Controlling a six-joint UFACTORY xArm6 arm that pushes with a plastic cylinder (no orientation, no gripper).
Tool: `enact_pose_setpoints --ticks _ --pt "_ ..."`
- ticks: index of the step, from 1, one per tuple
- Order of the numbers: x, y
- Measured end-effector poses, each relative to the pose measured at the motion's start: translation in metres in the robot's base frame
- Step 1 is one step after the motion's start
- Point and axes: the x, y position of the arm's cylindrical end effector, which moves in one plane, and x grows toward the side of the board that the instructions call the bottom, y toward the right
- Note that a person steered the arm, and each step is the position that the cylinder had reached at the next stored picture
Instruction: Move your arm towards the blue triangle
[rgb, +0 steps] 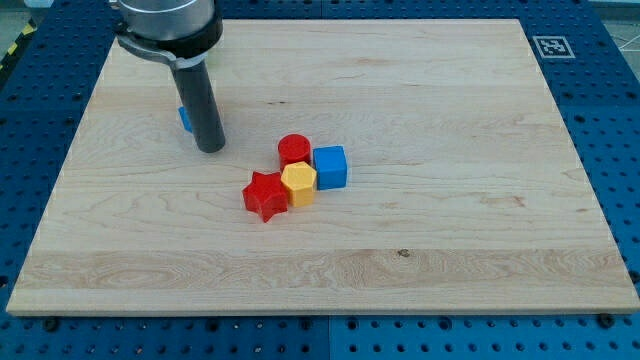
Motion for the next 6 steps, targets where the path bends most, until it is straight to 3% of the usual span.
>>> enact_pose_setpoints --ticks 4,6 --pt "-0.042 0.0" --pt "-0.017 -0.004"
